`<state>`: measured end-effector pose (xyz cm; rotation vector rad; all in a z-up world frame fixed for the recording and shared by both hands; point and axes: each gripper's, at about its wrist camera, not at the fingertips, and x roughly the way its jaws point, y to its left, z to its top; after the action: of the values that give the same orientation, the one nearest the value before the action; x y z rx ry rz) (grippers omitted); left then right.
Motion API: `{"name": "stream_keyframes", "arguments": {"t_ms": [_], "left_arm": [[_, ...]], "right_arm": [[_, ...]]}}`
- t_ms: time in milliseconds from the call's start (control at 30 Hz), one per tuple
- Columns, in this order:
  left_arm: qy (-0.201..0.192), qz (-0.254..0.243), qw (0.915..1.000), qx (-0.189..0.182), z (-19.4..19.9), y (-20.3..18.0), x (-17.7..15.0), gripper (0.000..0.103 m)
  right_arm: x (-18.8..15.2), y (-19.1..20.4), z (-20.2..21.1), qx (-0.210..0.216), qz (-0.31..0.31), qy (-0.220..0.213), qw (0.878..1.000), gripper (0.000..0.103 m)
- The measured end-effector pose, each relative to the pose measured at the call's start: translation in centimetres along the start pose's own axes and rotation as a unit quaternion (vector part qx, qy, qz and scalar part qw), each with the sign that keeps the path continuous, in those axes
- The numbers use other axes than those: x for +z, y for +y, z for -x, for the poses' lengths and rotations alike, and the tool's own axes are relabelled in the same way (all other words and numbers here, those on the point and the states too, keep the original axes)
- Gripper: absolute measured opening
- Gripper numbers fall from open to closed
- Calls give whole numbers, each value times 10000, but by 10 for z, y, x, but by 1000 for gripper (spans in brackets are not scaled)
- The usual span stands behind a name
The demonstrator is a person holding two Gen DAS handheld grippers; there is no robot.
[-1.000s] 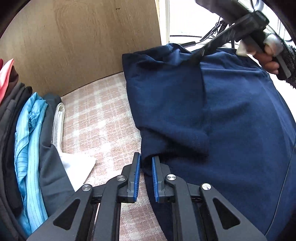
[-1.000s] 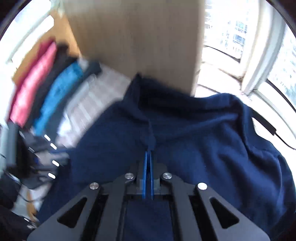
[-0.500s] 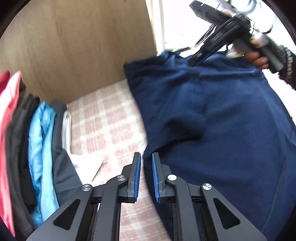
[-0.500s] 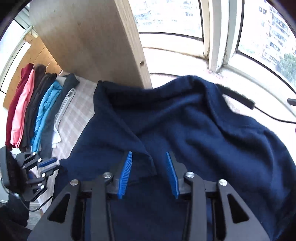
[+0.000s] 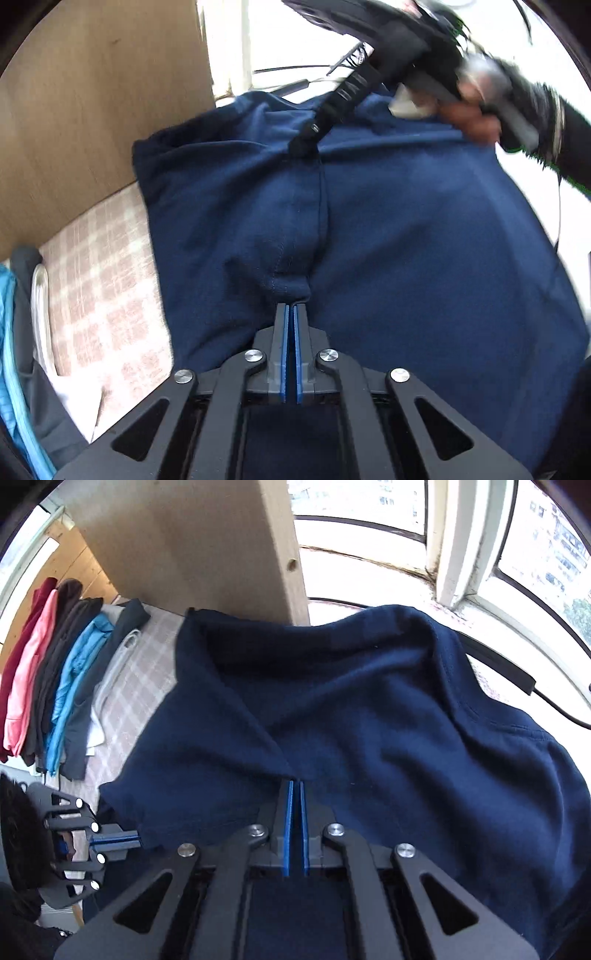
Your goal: Fold clothes
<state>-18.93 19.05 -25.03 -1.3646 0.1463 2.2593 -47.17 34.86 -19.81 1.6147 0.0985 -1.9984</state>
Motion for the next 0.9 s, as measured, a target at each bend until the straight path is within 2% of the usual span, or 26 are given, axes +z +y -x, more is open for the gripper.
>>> {"name": "stream_keyframes", "arguments": {"t_ms": [133,167,233,267,300,367,433,467,567,700,733,800,900], "left_arm": [[-268,441,9971,-568,38,16,6,2],[-213,437,9962,-721,39,16,4,2],[12,345,9939,-1051,34,14,-3,11],[88,358,9946,-974,33,15,-7,18],[148,397,9960,-787,31,17,-11,19],[266,474,9977,-412,28,21,-19,23],[202,644,9977,17,30,31,-24,22],[105,718,9973,104,33,34,-25,23],[-100,840,9963,171,31,40,-23,23],[215,651,9967,433,2,42,-20,23],[243,661,9963,502,1,42,-20,22],[216,798,9949,576,11,44,-23,21],[-72,1049,9927,599,55,44,-32,22]], "right_arm": [[-7,-11,21,6,24,-143,9999,4],[-8,-11,23,-29,63,-116,9999,4],[-4,-8,8,-198,172,222,9994,5],[-6,-9,8,-385,218,309,9985,6],[-8,-10,7,-579,265,382,9972,6],[-8,-11,19,-786,306,156,9963,7],[-3,-13,36,-593,199,-183,9979,10],[1,-10,40,-446,209,-301,9983,10],[15,6,43,-89,430,-496,9978,10],[42,46,-4,23,779,-152,9968,10],[45,48,-13,-98,840,-77,9964,10],[50,51,-31,-371,963,61,9946,10],[47,46,0,-207,682,-180,9973,10]]}}
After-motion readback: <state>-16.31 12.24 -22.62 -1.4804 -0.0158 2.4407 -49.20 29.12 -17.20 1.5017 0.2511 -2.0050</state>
